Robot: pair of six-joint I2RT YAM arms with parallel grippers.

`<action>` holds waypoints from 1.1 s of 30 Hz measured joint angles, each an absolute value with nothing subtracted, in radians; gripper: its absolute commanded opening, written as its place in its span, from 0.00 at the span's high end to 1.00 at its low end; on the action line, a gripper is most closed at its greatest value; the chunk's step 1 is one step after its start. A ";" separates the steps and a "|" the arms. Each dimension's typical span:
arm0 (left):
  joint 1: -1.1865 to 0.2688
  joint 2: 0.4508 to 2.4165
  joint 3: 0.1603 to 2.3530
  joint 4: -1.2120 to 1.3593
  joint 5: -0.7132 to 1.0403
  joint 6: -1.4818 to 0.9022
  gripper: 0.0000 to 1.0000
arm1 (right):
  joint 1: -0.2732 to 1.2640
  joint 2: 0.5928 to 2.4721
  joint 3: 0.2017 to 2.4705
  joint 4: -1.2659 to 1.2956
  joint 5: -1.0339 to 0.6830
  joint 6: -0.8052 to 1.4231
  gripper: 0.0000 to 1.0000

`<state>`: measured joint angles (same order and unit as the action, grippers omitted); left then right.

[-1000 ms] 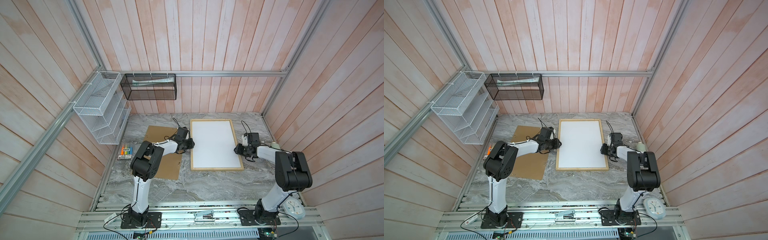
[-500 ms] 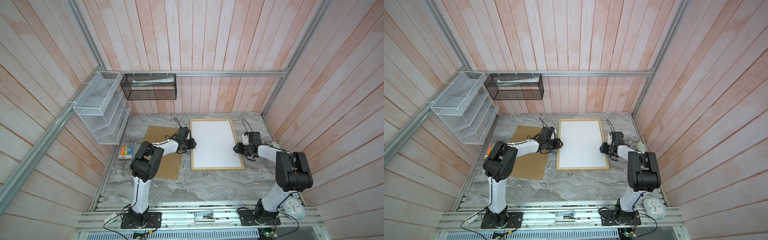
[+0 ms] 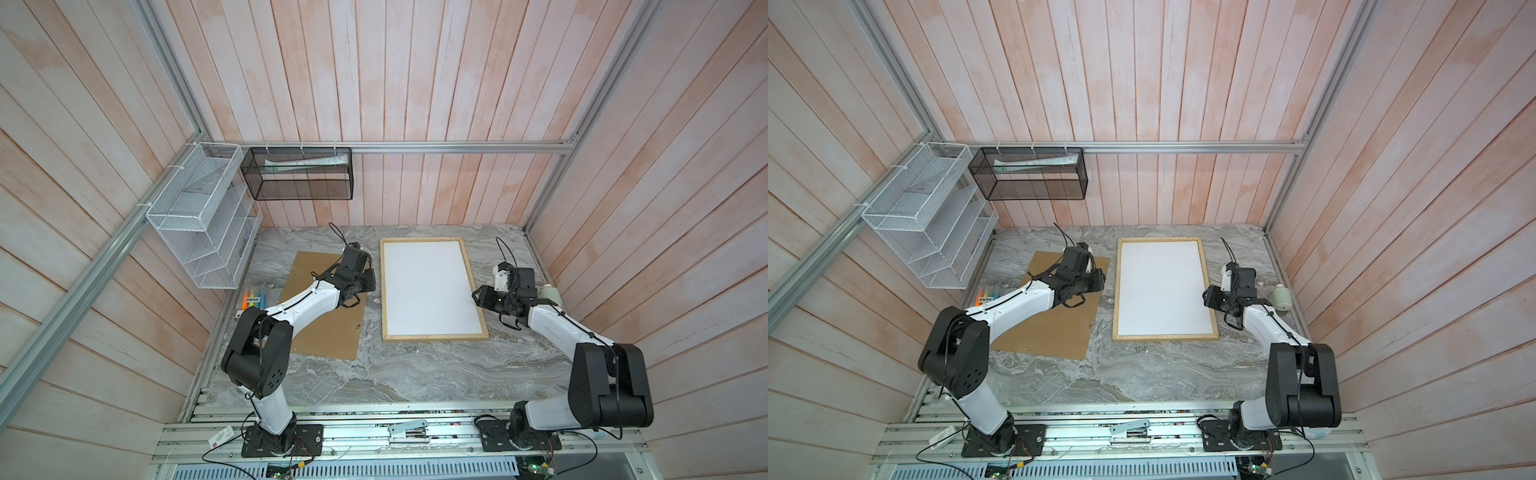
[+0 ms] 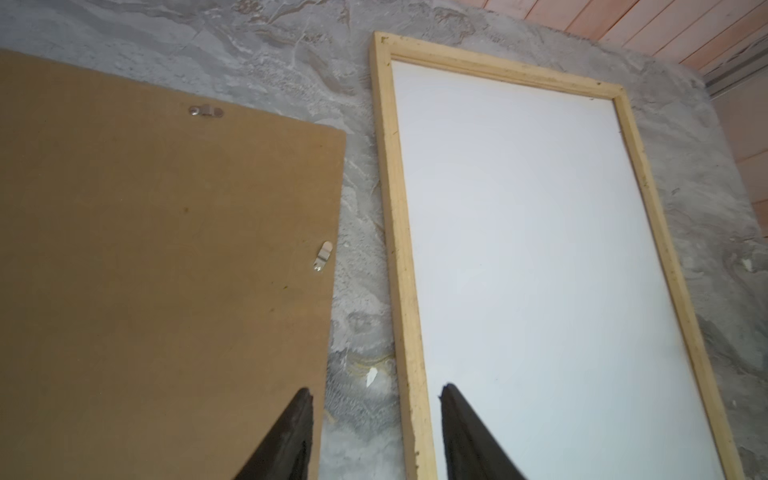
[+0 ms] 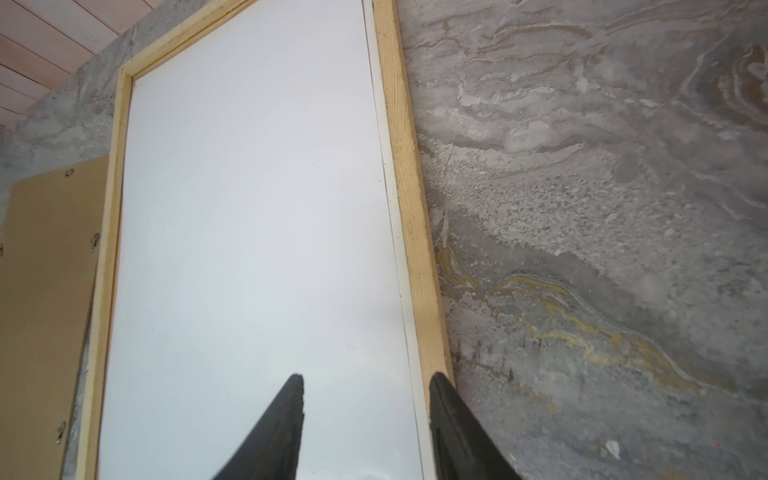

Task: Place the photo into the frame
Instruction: 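Move the left gripper over the brown backing board while the right gripper follows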

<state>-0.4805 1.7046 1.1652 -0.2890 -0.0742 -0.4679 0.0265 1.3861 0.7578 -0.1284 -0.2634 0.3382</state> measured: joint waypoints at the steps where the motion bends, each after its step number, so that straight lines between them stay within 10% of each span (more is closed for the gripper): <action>1: -0.480 1.678 1.122 -0.301 -0.089 -0.473 0.48 | 0.035 1.355 0.740 -0.128 -0.263 0.350 0.49; 33: -0.480 1.406 0.645 -0.386 -0.137 -0.653 0.48 | 0.520 1.526 0.829 0.027 -0.305 0.564 0.50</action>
<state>-0.4805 1.4063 0.6449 -0.3862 -0.1368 -0.6525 0.5201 1.5265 0.8288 0.0269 -0.3046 0.5640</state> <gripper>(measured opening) 0.520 0.498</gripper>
